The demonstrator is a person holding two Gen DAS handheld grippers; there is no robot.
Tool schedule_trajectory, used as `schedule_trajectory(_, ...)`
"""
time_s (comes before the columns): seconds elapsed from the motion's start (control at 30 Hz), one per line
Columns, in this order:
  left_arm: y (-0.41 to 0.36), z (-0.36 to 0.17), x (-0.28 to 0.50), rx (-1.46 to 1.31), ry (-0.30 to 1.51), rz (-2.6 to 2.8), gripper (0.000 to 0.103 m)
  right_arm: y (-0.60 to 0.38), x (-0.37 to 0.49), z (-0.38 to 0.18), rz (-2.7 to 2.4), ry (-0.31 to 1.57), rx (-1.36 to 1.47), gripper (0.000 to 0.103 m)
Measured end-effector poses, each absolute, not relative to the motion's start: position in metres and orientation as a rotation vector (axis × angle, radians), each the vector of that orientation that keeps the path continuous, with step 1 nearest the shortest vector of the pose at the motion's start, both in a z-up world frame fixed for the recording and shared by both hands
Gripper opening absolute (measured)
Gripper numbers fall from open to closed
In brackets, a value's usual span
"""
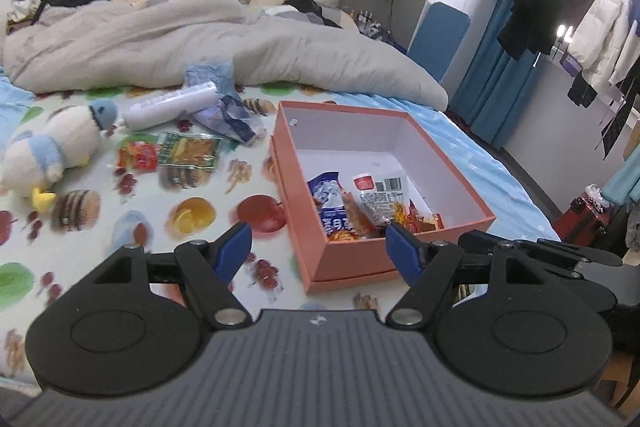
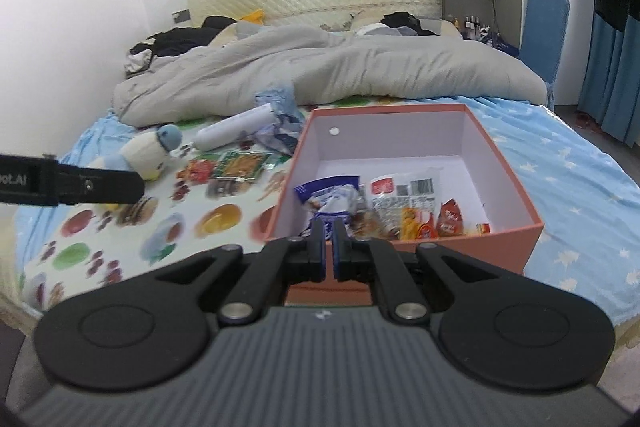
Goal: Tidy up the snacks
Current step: 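Withdraw both tools from the box back toward the snack pile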
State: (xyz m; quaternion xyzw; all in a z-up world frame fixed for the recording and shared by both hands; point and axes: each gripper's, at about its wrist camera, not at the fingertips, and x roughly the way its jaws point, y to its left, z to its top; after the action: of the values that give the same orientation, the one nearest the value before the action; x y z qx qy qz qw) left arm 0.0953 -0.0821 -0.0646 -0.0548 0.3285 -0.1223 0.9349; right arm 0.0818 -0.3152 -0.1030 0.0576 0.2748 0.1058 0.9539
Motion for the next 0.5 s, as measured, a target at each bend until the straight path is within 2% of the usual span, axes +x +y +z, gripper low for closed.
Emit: schedule_trajectory(0.5, -0.034, -0.051, 0.011, -0.114, 0.610, -0.126, 0.078, -0.260, 0.034, -0.107, 0.380, 0.559, 0.134, 0.006)
